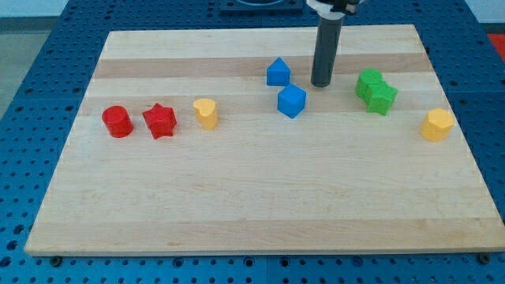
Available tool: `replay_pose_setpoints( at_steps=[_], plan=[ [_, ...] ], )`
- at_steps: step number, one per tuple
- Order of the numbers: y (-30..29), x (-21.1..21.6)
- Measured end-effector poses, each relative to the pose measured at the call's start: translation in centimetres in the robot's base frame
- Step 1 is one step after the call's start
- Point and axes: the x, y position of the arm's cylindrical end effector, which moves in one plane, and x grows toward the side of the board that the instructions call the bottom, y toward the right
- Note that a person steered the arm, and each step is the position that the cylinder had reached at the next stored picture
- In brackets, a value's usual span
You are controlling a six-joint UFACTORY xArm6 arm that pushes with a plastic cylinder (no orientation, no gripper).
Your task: Move the blue cube to the right of the yellow heart
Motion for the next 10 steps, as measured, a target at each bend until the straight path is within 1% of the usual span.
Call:
replay_pose_setpoints(
  at_steps=[1, 3, 4, 10],
  plan=[
    [-1.8, 0.8],
    [-2.0, 3.6],
    [-2.0, 4.2],
    [-4.4, 5.0]
  ],
)
